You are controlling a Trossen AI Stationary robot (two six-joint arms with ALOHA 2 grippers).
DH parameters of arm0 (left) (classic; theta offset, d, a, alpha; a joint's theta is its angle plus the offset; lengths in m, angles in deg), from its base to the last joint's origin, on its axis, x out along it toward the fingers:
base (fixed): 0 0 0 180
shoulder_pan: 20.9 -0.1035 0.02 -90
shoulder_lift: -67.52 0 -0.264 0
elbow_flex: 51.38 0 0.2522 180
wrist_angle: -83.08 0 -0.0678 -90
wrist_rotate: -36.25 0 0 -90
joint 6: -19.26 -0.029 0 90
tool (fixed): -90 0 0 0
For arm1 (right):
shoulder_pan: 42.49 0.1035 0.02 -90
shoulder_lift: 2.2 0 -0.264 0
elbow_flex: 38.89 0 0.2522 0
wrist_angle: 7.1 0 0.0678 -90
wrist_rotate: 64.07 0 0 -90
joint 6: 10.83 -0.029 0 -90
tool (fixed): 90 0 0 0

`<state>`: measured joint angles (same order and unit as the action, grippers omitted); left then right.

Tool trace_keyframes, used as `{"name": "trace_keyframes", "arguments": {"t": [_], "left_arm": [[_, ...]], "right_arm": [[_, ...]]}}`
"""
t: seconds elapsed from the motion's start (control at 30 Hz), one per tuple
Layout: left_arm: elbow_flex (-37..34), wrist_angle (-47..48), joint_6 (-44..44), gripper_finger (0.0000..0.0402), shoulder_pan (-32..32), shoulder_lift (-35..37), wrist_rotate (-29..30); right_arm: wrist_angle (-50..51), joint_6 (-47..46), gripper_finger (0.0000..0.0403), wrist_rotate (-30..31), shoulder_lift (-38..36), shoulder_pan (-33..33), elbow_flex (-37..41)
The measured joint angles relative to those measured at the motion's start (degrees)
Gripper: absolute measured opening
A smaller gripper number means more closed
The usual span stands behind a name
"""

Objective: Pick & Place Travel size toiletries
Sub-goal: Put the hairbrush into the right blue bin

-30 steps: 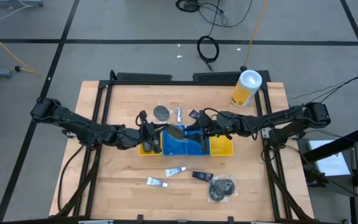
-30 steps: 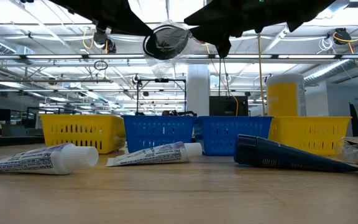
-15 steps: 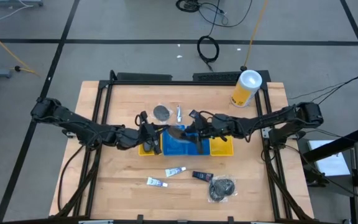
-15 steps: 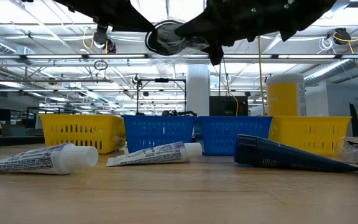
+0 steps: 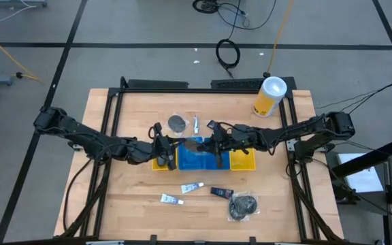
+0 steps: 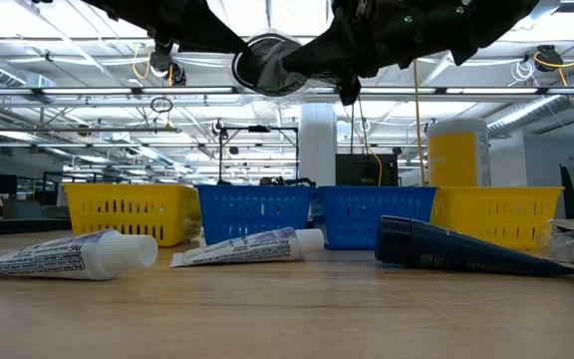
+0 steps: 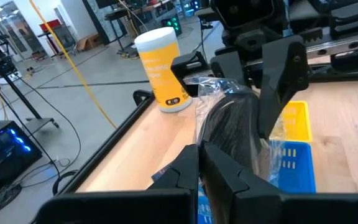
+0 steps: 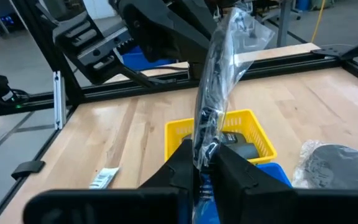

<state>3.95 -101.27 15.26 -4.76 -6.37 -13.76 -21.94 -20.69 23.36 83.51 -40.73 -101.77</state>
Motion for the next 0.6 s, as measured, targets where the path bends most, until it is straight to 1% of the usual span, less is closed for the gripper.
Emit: {"name": "trace_keyframes", "arguments": {"t": [0.13, 0.3, 0.47, 0.6], "left_arm": [[0.0, -0.03, 0.69, 0.003, 0.21, 0.0, 0.28], [0.0, -0.2, 0.78, 0.0078, 0.88, 0.0, 0.86], [0.0, -0.24, 1.94, 0.0126, 1.38, 0.0, 1.54], [0.0, -0.22, 3.03, 0.0149, 2.12, 0.0, 1.45]], "right_arm": [[0.82, 0.05, 0.0022, -0.13, -0.02, 0.18, 0.0], [2.56, 0.07, 0.0022, -0.37, 0.0, 0.21, 0.0], [7.14, 0.07, 0.0022, -0.46, -0.61, 0.24, 0.0], [13.22, 0.07, 0.0022, -0.39, -2.54, 0.24, 0.03]]}}
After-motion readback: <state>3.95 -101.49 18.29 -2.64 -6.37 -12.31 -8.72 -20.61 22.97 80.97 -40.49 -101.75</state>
